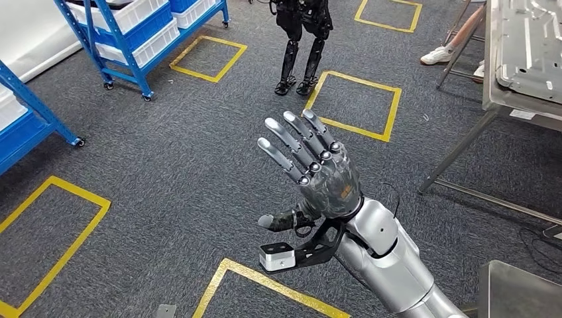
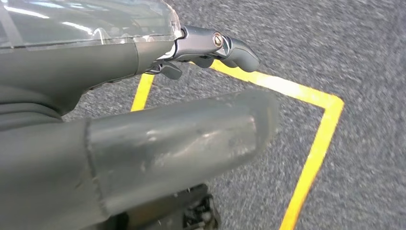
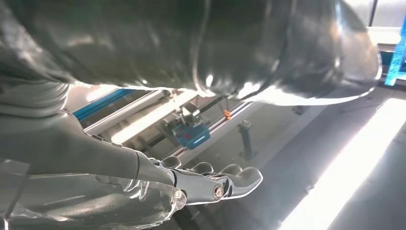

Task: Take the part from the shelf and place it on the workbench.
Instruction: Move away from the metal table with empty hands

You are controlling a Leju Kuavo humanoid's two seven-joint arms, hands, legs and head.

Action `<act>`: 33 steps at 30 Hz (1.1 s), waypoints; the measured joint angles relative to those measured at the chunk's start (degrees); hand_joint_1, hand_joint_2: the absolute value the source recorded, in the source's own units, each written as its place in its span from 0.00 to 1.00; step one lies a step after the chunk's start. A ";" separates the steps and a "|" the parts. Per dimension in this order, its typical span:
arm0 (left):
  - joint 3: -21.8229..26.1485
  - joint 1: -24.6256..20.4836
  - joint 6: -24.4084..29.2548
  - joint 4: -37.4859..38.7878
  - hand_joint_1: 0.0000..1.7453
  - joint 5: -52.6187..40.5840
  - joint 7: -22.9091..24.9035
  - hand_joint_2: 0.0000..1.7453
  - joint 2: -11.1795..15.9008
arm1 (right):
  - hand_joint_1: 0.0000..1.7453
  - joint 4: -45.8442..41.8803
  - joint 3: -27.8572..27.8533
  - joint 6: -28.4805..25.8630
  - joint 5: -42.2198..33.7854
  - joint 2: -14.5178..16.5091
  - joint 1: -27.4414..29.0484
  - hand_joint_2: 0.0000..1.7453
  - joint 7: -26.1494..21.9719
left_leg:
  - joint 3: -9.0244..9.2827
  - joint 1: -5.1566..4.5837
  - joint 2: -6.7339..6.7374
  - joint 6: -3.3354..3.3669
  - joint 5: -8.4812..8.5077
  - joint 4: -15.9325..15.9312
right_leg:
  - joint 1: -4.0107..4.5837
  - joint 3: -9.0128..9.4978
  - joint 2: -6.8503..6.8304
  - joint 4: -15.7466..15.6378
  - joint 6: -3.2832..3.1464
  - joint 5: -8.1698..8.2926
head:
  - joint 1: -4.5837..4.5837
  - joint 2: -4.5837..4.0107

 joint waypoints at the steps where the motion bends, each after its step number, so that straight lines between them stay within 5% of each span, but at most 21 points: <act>1: 0.01 0.10 0.01 0.00 0.00 0.00 -0.01 0.00 0.00 | 0.00 0.00 0.01 0.00 0.02 0.00 -0.02 0.00 0.00 | 0.10 0.12 -0.55 0.31 0.17 -0.27 | -0.13 -0.01 0.59 0.30 0.27 -0.38 | 0.01 0.00; 4: 0.02 0.07 0.01 0.00 0.00 -0.01 -0.01 0.00 -0.04 | 0.00 0.03 0.02 -0.02 0.07 -0.12 0.04 0.00 0.02 | 0.33 0.44 -2.10 1.16 0.58 -0.82 | -0.52 -3.02 4.93 7.19 0.85 -4.50 | 0.03 0.00; 6: 0.02 0.05 0.01 0.00 0.00 -0.01 0.00 0.00 -0.05 | 0.00 0.13 0.02 -0.02 0.07 -0.36 0.32 0.00 0.02 | 0.30 0.42 -3.40 1.34 0.59 -0.75 | -0.54 -6.86 6.08 14.54 0.96 -7.23 | 0.03 0.00; 7: 0.03 0.09 0.00 0.00 0.00 0.00 0.00 0.00 -0.06 | 0.00 0.17 0.02 -0.02 0.07 -0.47 0.44 0.00 0.02 | 0.29 0.41 -4.15 1.34 0.58 -0.68 | -0.57 -7.99 6.19 16.27 1.00 -7.18 | 0.03 0.00; 9: 0.04 0.15 -0.01 0.00 0.00 0.00 0.00 0.00 -0.07 | 0.00 0.20 0.02 -0.02 0.09 -0.54 0.48 0.00 0.04 | 0.30 0.45 -5.67 1.21 0.48 -0.39 | -0.78 -7.05 6.46 13.08 0.99 -3.86 | 0.03 0.00; 11: 0.04 0.08 -0.03 0.00 0.00 -0.02 -0.03 0.00 -0.09 | 0.00 0.20 0.02 -0.02 0.16 -0.55 0.43 0.00 0.10 | 0.13 0.47 -7.15 0.79 0.22 0.15 | -1.20 -3.85 8.38 5.48 0.94 -0.07 | 0.02 0.00; 14: 0.05 0.07 -0.03 0.00 0.00 -0.16 -0.25 0.00 -0.07 | 0.00 0.18 0.02 -0.01 0.22 -0.55 0.42 0.00 0.01 | -0.52 0.60 -8.98 -0.24 0.23 0.47 | -1.18 -1.99 10.29 1.17 0.74 0.82 | 0.01 0.00; 16: 0.06 0.26 0.01 0.00 0.00 -0.41 -0.48 0.00 0.05 | 0.00 0.17 0.02 0.00 0.21 -0.33 0.45 0.00 -0.36 | -0.80 0.78 -9.26 -0.86 0.23 0.47 | -1.17 -1.78 9.15 0.87 0.16 1.03 | 0.02 0.00; 17: 0.06 0.29 0.07 0.00 0.00 -0.60 -0.56 0.00 0.15 | 0.00 0.16 0.02 0.00 0.21 -0.08 0.53 0.00 -0.73 | -1.21 0.74 -8.14 -1.10 -0.36 1.35 | -1.22 -1.58 8.46 0.59 -0.26 1.16 | -0.01 0.00; 20: 0.05 0.00 0.43 0.00 0.00 -1.13 -0.64 0.00 0.57 | 0.00 0.16 -0.02 0.00 0.17 0.87 1.42 0.00 -2.57 | -5.31 0.73 -3.56 -1.71 -4.93 10.17 | -0.94 -1.20 6.04 0.19 -1.21 1.11 | -0.04 0.00; 22: 0.06 -0.06 0.77 0.00 0.00 -1.15 -0.73 0.00 1.05 | 0.00 0.31 -0.07 0.00 0.10 1.47 2.17 0.00 -3.70 | -7.95 0.88 -2.78 -2.00 -6.68 15.61 | -0.68 -1.15 4.42 0.23 -1.42 0.93 | -0.03 0.00; 24: 0.22 0.02 0.97 0.00 0.00 -0.81 -0.93 0.00 1.80 | 0.00 0.64 -0.09 0.00 0.10 2.13 2.31 0.00 -4.29 | -6.63 0.90 -2.29 -1.99 -4.51 13.23 | -0.54 -1.04 3.09 0.26 -1.43 0.76 | -0.03 0.00; 26: 0.56 -0.02 0.96 0.00 0.00 -0.22 -1.25 0.00 2.47 | 0.00 0.99 -0.09 0.00 0.31 2.68 1.96 0.00 -4.28 | -2.37 0.55 -0.29 -1.51 -1.23 5.30 | -0.33 -0.74 1.99 0.27 -1.22 0.52 | -0.03 0.00; 28: 0.89 -0.16 0.89 0.00 0.00 0.20 -1.45 0.00 2.81 | 0.00 1.28 -0.09 0.00 0.46 2.93 1.39 0.00 -4.05 | 0.02 0.00 1.25 -0.77 -0.10 0.57 | -0.08 -0.58 1.09 0.31 -0.82 0.33 | -0.03 0.00; 31: 1.47 0.01 0.86 0.00 0.00 0.75 -1.34 0.00 2.93 | 0.00 1.72 -0.09 0.00 0.59 2.98 0.45 0.00 -3.69 | 0.17 -0.11 -0.06 0.07 0.07 -0.24 | -0.03 -0.25 -0.04 0.34 -0.07 0.01 | -0.03 0.00; 33: 1.84 0.12 0.85 0.00 0.00 1.04 -1.21 0.00 2.80 | 0.00 1.96 -0.09 -0.01 0.65 2.95 -0.36 0.00 -3.05 | 0.53 0.24 -1.15 0.73 0.49 -0.86 | -0.23 -0.94 1.88 2.53 0.47 -1.61 | -0.01 0.00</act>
